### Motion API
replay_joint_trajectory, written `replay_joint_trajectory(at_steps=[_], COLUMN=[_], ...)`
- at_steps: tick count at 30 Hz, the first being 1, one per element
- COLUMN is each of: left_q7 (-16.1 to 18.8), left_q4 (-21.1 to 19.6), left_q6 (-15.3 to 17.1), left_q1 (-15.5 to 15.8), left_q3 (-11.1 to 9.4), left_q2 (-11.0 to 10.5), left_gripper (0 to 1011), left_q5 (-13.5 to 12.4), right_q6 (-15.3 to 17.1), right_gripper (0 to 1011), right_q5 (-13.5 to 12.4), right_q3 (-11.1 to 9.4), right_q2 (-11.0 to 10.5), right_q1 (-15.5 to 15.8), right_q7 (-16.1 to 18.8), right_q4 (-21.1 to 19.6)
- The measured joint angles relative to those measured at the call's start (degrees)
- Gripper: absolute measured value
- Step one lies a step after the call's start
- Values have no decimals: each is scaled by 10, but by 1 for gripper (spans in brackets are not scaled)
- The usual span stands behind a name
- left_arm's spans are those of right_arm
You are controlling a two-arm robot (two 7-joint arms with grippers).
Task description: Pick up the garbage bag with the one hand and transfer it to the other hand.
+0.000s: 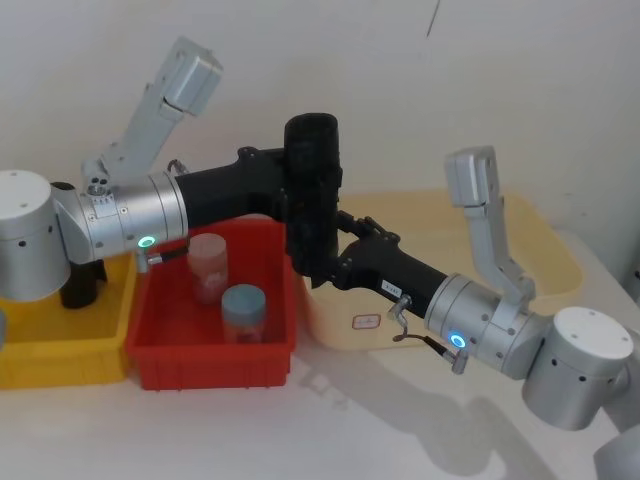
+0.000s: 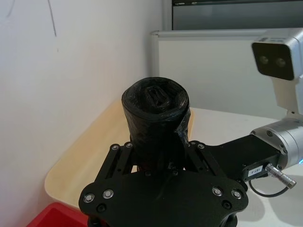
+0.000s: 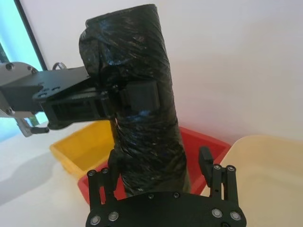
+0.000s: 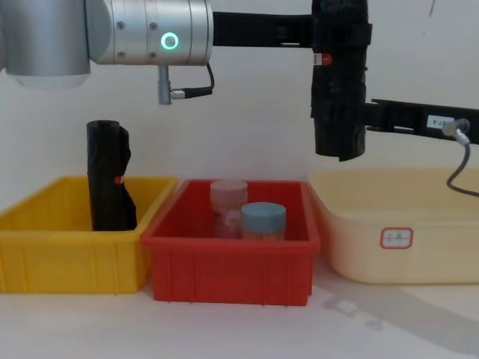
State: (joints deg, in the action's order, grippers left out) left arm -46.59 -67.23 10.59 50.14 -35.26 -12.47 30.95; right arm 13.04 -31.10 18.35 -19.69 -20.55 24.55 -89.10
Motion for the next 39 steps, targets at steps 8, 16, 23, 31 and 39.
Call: replay_joint_trajectory(at_steps=[8, 16, 23, 31, 39], left_q7=[-15, -23, -27, -29, -30], left_q4=[13, 20, 24, 26, 27], left_q6=[-5, -8, -10, -11, -11], left_q1=[7, 11, 13, 14, 15], left_q3=[-10, -17, -20, -21, -22], left_q2=[4, 6, 7, 8, 8], left_gripper=[376, 376, 376, 376, 440], left_q5=[3, 5, 6, 7, 7], right_q6=[34, 52, 61, 65, 67], right_gripper=[1000, 888, 694, 580, 580], right_q5=[-34, -52, -60, -65, -67], right_q3=[-4, -6, -7, -7, -7], right_q2=[4, 6, 6, 7, 7], right_q1=[-4, -6, -7, -8, -8], right_q7=[8, 11, 12, 14, 14], right_q4=[-3, -6, -7, -8, -9])
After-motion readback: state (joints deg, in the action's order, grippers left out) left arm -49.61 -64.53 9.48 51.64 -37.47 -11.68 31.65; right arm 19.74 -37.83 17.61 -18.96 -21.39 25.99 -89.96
